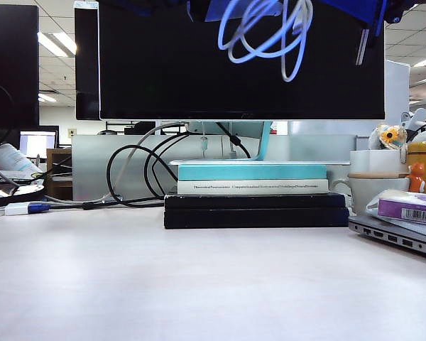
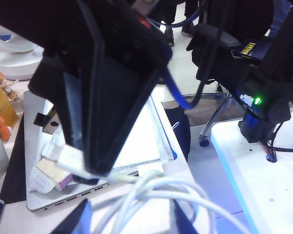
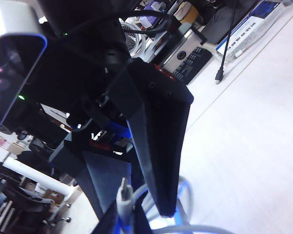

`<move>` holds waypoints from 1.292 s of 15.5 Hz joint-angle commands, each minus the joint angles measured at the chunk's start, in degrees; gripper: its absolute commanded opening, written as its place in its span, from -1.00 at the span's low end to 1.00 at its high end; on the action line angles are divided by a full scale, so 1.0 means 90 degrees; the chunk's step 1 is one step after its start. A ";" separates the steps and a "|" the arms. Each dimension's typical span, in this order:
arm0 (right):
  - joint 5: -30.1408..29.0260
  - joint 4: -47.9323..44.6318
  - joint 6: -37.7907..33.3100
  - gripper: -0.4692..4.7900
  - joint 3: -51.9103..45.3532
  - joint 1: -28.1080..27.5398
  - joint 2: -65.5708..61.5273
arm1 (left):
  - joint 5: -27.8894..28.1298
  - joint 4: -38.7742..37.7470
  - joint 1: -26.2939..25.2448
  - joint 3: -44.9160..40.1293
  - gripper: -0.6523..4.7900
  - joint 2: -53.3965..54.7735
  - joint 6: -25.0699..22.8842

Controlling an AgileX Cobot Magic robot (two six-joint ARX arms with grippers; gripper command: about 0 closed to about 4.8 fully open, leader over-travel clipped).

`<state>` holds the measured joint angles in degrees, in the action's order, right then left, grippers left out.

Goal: Unfold the white charging cable into a straight cable.

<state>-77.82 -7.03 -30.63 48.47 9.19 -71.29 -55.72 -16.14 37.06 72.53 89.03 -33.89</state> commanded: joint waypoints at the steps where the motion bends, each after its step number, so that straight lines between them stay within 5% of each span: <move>1: -0.0061 -0.0107 -0.0148 -0.74 0.0032 0.0015 0.0029 | -0.0075 0.0029 0.0012 0.0019 -0.46 0.0002 -0.0044; 5: -0.0056 -0.0299 -0.0313 -0.74 0.0034 0.0017 0.0029 | -0.0214 0.0032 0.0058 0.0017 -0.78 0.0219 -0.0019; 14: -0.0199 0.0554 0.0058 -0.74 0.0019 -0.0143 0.0024 | 0.0350 -0.0500 0.0029 0.0019 -0.78 -0.0782 -0.0270; 20: -0.0199 0.0923 0.0296 -0.74 0.0017 -0.0141 0.0027 | 0.0500 -0.0918 -0.0471 0.0019 -0.78 -0.0855 -0.0301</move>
<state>-79.42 0.51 -29.52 48.47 7.90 -71.29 -50.98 -24.27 33.34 72.51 81.71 -36.42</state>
